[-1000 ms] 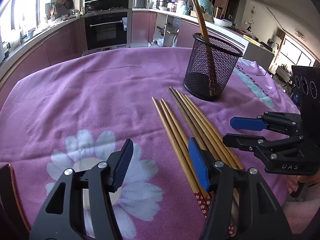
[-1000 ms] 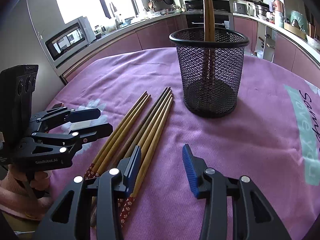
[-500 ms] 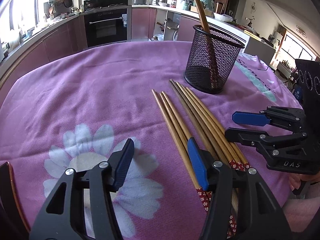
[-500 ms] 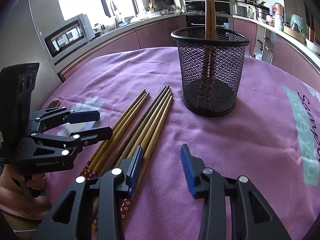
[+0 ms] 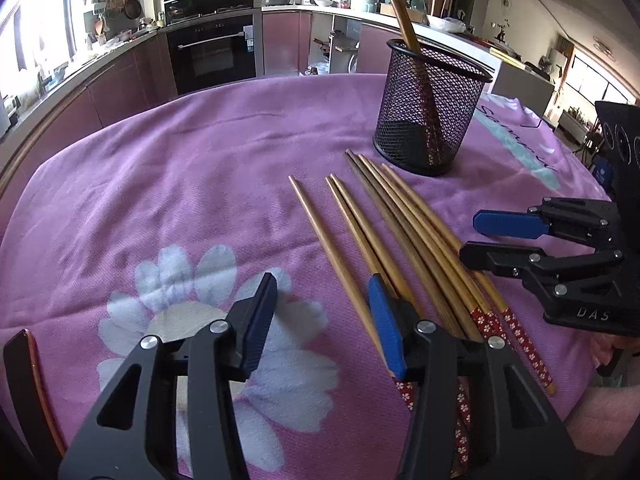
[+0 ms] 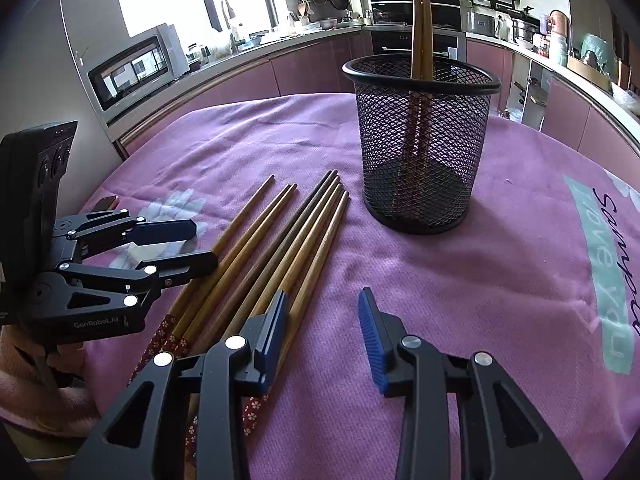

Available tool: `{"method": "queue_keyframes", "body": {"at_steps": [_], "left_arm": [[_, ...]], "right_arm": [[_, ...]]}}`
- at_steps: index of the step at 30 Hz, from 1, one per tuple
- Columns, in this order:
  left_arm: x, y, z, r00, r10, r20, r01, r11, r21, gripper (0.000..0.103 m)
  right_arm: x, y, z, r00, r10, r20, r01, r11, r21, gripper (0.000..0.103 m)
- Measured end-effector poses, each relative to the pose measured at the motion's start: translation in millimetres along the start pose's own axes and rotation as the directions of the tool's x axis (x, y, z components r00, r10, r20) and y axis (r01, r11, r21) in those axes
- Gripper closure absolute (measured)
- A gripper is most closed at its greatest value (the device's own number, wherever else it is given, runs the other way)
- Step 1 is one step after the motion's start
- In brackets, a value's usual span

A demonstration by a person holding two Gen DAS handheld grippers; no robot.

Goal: Organize utensils
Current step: 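Lower the right gripper onto another chopstick and close on it, then lift the chopstick upright and lower it into the black mesh cup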

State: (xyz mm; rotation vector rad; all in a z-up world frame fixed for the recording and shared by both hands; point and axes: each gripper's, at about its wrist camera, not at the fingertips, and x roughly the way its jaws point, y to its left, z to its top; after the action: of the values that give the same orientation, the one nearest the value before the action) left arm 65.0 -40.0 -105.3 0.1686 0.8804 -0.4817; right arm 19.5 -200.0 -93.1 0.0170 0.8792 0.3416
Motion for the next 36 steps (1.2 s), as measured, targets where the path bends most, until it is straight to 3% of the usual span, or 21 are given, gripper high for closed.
{"method": "queue_keyframes", "body": {"at_steps": [13, 21, 29, 36], "left_arm": [[3, -3, 1, 1.0, 0.005, -0.003, -0.005, 1.0, 0.012, 0.063], [7, -3, 5, 1.0, 0.014, -0.005, -0.014, 1.0, -0.001, 0.074], [10, -1, 10, 1.0, 0.025, -0.004, -0.025, 0.998, -0.052, 0.084], [12, 1, 12, 1.0, 0.027, -0.003, -0.028, 0.995, -0.095, 0.091]], "right_arm": [[5, 4, 7, 0.999, -0.046, -0.015, 0.046, 0.999, -0.018, 0.073], [11, 4, 13, 0.997, -0.07, -0.021, 0.07, 0.997, -0.014, 0.088], [11, -3, 14, 0.999, -0.044, -0.019, 0.045, 0.998, 0.039, 0.097], [10, -7, 13, 1.0, -0.017, -0.013, 0.018, 0.998, 0.068, 0.098]]}}
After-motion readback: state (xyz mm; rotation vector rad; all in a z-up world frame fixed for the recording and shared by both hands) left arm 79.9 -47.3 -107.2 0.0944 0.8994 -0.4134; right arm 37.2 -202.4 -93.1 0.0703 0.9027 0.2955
